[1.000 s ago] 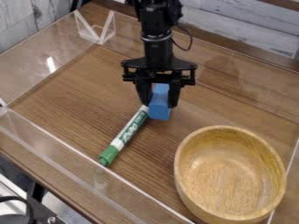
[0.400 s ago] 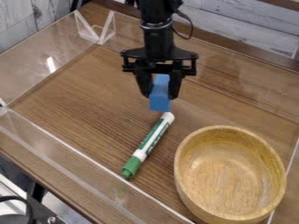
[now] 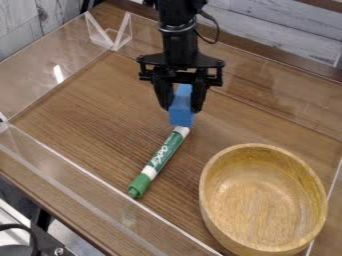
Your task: Put the blue block in the brown bowl
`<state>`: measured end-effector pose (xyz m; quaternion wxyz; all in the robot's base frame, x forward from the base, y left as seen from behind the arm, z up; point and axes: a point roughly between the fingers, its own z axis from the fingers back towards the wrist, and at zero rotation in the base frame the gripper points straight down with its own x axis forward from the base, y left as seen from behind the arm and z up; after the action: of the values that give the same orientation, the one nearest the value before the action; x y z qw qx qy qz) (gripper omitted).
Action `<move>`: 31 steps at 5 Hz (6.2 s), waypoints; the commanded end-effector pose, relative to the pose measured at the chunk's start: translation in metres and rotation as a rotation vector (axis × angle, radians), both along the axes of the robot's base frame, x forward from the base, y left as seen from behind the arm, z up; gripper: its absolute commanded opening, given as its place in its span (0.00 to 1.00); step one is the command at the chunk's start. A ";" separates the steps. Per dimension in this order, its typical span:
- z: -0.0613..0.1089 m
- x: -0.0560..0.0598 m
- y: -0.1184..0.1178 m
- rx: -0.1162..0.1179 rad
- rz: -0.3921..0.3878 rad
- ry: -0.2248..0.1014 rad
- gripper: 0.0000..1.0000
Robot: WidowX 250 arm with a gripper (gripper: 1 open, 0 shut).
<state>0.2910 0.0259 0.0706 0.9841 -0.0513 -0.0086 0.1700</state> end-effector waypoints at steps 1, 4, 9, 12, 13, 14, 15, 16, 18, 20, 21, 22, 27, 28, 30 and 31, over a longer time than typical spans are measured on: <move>0.028 0.010 0.002 0.022 -0.012 -0.098 0.00; 0.032 0.006 -0.003 0.034 -0.062 -0.113 0.00; 0.038 0.000 -0.013 0.049 -0.138 -0.139 0.00; 0.040 -0.004 -0.019 0.058 -0.178 -0.153 0.00; 0.040 -0.005 -0.021 0.062 -0.191 -0.156 0.00; 0.041 -0.006 -0.023 0.066 -0.203 -0.160 0.00; 0.041 -0.007 -0.025 0.070 -0.216 -0.163 0.00; 0.041 -0.008 -0.027 0.074 -0.229 -0.166 0.00; 0.040 -0.010 -0.031 0.082 -0.256 -0.173 0.00; 0.042 -0.014 -0.036 0.086 -0.285 -0.180 0.00; 0.044 -0.018 -0.039 0.086 -0.299 -0.182 0.00; 0.046 -0.022 -0.043 0.085 -0.314 -0.185 0.00; 0.059 -0.056 -0.085 0.063 -0.412 -0.201 0.00; 0.060 -0.063 -0.098 0.057 -0.420 -0.201 0.00; 0.049 -0.073 -0.142 0.056 -0.423 -0.207 0.00; 0.038 -0.076 -0.160 0.050 -0.423 -0.211 0.00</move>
<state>0.2100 -0.1313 0.0987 0.9944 -0.0378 -0.0862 -0.0473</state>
